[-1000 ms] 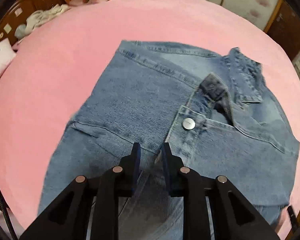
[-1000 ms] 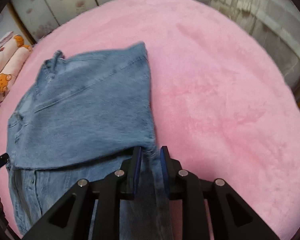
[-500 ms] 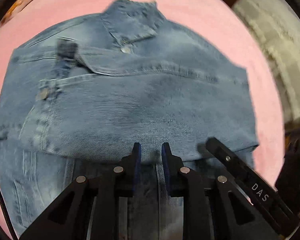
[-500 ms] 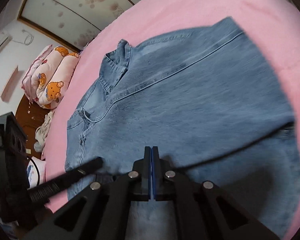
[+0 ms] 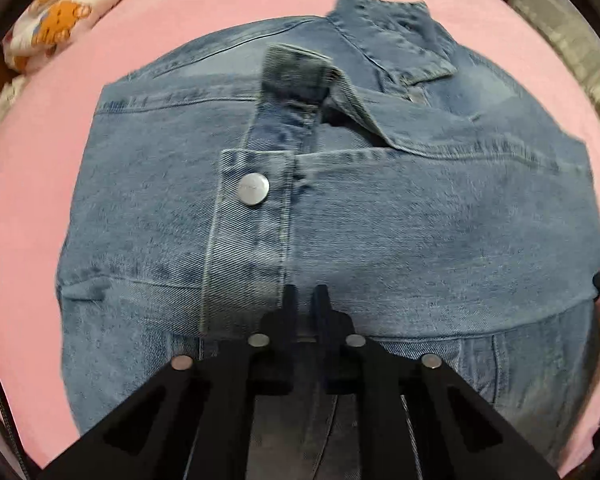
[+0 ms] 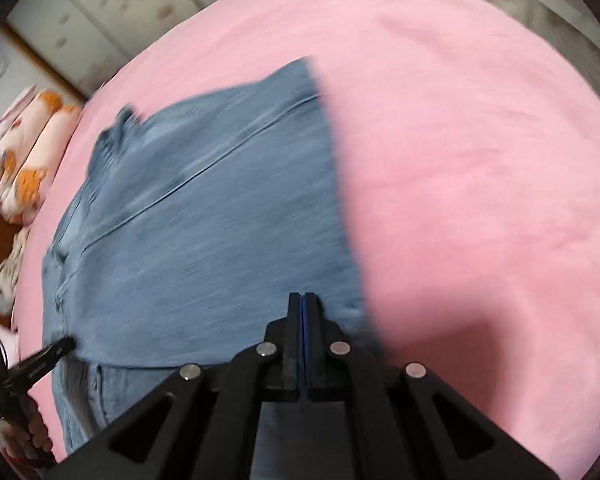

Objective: Fold large clothes

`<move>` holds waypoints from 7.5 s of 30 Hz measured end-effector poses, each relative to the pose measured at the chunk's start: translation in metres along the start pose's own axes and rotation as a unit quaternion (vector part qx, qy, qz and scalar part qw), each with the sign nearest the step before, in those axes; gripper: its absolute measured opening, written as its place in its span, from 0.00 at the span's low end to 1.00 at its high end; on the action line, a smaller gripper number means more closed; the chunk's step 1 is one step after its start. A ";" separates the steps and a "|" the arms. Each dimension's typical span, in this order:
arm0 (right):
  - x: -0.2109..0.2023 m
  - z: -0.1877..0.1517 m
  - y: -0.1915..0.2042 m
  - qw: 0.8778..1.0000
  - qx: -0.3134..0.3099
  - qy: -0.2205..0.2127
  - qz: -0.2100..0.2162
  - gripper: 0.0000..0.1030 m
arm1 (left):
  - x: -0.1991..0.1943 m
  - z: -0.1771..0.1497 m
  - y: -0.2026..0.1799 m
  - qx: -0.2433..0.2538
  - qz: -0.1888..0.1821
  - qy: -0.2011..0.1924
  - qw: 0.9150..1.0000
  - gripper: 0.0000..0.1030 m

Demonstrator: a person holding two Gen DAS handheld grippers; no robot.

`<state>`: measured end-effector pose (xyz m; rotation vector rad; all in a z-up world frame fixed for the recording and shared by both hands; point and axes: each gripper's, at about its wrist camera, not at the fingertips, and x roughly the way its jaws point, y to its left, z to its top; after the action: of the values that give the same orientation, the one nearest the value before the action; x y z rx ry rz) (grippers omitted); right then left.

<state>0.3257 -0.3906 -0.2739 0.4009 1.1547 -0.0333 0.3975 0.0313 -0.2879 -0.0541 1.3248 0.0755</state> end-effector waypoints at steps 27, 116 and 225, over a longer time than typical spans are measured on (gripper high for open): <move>0.066 0.055 0.160 0.968 -0.097 -0.022 0.229 0.00 | 0.048 0.087 -0.077 -0.104 -0.174 -0.008 0.979 0.06; -0.130 -0.277 -0.050 0.966 0.256 -0.005 -0.045 0.44 | -0.081 -0.261 0.211 -0.115 0.039 0.070 0.990 0.76; -0.035 0.095 0.104 0.994 0.024 -0.110 -0.005 0.29 | -0.077 0.132 0.110 -0.137 -0.082 -0.067 0.985 0.67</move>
<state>0.4189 -0.3316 -0.1801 0.4223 0.9395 -0.1116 0.4974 0.1500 -0.1806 -0.3850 1.1639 0.1195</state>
